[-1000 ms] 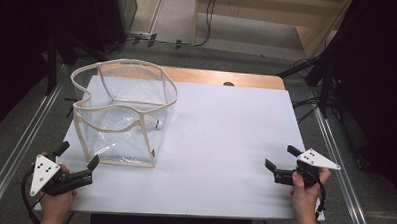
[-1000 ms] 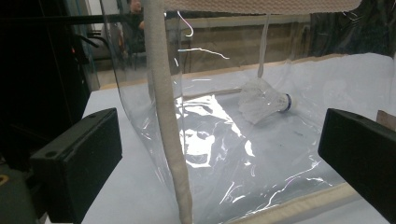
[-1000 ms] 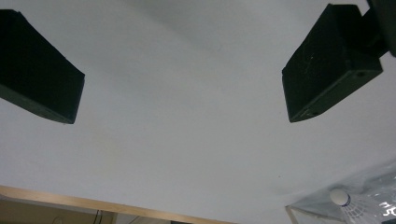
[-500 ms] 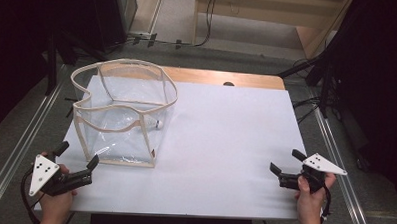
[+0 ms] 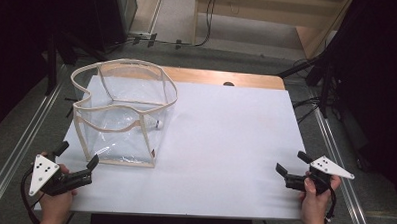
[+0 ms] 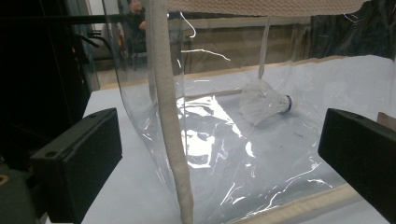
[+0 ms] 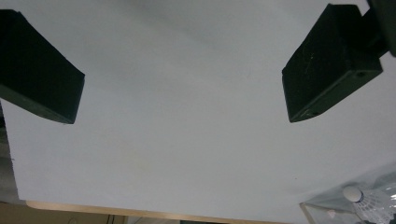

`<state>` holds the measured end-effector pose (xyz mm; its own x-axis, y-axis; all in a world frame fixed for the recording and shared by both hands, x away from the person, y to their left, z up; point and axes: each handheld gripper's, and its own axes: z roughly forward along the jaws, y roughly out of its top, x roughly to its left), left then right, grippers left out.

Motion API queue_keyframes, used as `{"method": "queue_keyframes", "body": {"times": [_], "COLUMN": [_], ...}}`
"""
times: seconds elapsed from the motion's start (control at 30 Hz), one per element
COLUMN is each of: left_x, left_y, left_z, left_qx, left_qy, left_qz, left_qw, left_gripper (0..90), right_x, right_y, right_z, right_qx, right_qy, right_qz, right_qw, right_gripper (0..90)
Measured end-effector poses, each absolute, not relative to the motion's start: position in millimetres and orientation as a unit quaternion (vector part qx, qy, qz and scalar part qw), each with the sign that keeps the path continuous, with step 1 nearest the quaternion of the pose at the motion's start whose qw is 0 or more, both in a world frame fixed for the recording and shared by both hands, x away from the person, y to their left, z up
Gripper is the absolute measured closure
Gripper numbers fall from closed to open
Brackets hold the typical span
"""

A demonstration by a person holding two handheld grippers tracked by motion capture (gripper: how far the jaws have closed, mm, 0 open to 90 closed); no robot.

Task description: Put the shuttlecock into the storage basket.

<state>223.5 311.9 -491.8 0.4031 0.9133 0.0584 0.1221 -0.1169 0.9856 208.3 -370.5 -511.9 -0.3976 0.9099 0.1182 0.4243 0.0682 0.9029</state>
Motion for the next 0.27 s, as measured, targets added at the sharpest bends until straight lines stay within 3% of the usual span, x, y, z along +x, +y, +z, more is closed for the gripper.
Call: {"method": "queue_keyframes", "body": {"times": [0.27], "left_x": [224.3], "left_y": [311.6], "left_z": [-491.7], "left_qx": [0.650], "left_qy": [0.399], "left_qz": [0.373], "left_qw": [0.529], "left_gripper": [0.3], "right_x": [208.7], "right_y": [-368.9], "right_z": [-512.1], "right_qx": [0.491], "right_qy": [0.683], "right_qz": [0.476], "right_qw": [0.257], "right_gripper": [0.0]}}
